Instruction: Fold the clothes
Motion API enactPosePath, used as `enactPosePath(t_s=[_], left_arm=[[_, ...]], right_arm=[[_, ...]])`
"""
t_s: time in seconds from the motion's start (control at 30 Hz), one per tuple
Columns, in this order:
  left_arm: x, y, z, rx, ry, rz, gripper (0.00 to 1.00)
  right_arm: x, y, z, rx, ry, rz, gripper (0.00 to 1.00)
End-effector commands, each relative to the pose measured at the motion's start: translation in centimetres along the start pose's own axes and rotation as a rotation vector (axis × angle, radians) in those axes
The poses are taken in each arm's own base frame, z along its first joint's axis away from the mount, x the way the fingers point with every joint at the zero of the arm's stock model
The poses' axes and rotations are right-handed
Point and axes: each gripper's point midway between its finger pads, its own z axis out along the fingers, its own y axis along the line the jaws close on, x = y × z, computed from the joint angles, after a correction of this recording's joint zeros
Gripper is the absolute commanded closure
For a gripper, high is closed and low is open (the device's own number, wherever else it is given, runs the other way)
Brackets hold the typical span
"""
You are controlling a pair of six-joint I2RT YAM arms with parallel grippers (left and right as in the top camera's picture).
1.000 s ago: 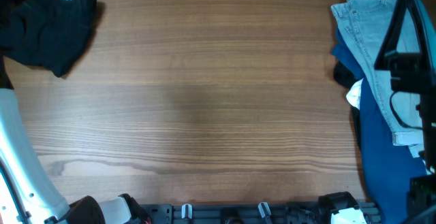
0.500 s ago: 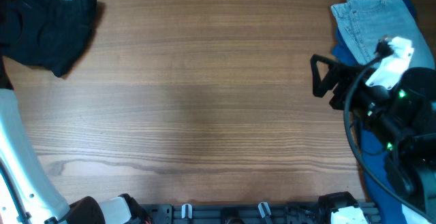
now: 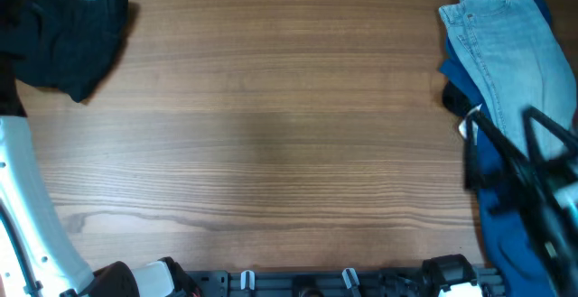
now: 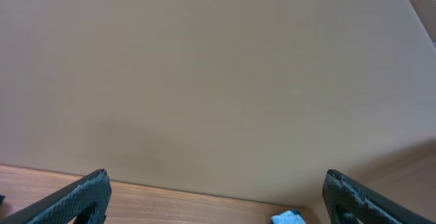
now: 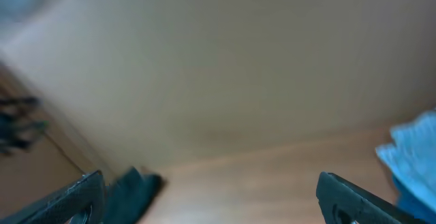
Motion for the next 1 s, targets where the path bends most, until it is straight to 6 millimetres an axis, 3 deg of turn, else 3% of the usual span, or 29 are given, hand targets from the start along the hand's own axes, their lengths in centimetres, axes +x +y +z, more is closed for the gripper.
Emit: enactPosePath(t_s=[0.0, 0.13, 0.43, 0.57, 0.7, 0.77, 0.87, 0.93, 0.97], left_arm=[[-0.1, -1.4, -0.4, 0.022, -0.009, 0.013, 0.0], [-0.1, -1.4, -0.4, 0.022, -0.009, 0.013, 0.0], [-0.3, -1.5, -0.4, 0.024, -0.014, 0.021, 0.0], [-0.1, -1.4, -0.4, 0.021, -0.008, 0.015, 0.0], [0.5, -1.0, -0.4, 0.008, 0.014, -0.006, 0.0], [0.6, -1.0, -0.4, 0.005, 0.019, -0.012, 0.0], [0.6, -0.9, -0.4, 0.004, 0.019, -0.012, 0.0], [0.8, -0.9, -0.4, 0.002, 0.024, -0.016, 0.0], [0.8, -0.8, -0.4, 0.0, 0.026, -0.019, 0.0]], right_arm=[[-1.0, 0.8, -2.5, -0.034, -0.062, -0.001, 0.0], [-0.3, 0.5, -3.0, -0.022, -0.038, 0.002, 0.0], [5.3, -2.1, -3.2, 0.086, 0.188, 0.027, 0.0], [9.0, -7.0, -5.3, 0.333, 0.338, -0.043, 0.0], [11.7, -8.2, -6.9, 0.393, 0.461, -0.04, 0.0], [9.9, -7.6, -5.9, 0.365, 0.377, -0.047, 0.0], [4.2, -6.6, -4.9, 0.354, 0.131, -0.06, 0.0], [1.8, -6.7, -6.1, 0.397, 0.04, -0.065, 0.0], [0.7, -7.0, -7.7, 0.438, 0.008, -0.07, 0.0]])
